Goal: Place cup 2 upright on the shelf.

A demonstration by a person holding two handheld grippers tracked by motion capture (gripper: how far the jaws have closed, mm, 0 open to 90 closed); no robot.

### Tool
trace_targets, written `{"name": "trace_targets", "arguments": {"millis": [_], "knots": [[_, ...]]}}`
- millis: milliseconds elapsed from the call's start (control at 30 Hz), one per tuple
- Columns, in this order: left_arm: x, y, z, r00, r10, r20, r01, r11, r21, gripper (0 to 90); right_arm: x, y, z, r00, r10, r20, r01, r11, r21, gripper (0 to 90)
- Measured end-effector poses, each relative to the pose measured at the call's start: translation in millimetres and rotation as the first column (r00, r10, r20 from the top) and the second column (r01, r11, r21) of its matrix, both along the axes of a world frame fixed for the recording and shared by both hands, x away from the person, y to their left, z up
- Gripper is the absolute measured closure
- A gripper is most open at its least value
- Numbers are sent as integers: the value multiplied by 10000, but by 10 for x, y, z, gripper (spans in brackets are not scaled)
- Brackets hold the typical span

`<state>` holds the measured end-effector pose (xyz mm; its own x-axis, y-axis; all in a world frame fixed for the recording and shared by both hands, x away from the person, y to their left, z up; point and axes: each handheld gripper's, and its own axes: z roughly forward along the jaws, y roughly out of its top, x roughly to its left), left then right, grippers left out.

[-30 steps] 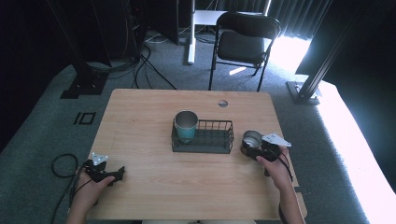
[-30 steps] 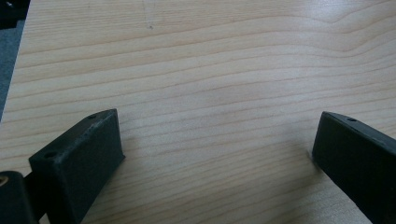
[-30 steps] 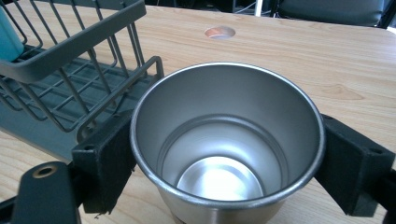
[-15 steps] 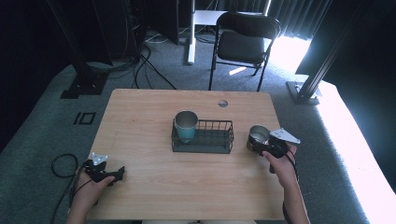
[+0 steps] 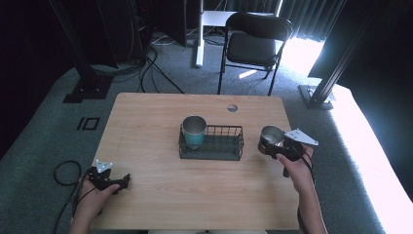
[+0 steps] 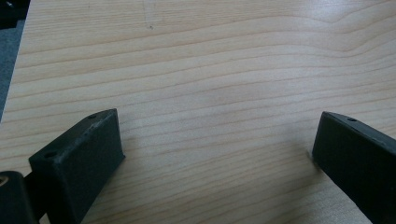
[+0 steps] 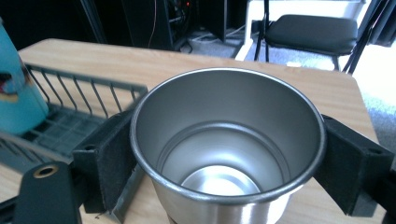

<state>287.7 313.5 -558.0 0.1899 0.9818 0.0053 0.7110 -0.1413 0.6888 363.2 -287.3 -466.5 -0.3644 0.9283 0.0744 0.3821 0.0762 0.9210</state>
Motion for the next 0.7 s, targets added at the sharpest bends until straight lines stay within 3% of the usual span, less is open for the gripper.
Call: {"name": "trace_targets", "arguments": {"millis": [167,700], "knots": [[0,0,0,10000,-3,3,3,10000,-2,23,-2,69,144,9997,229,84,-231,9995,218,143],[0,0,0,10000,-5,3,5,10000,-7,24,71,350,509,9950,836,555,-844,9964,127,143]]}}
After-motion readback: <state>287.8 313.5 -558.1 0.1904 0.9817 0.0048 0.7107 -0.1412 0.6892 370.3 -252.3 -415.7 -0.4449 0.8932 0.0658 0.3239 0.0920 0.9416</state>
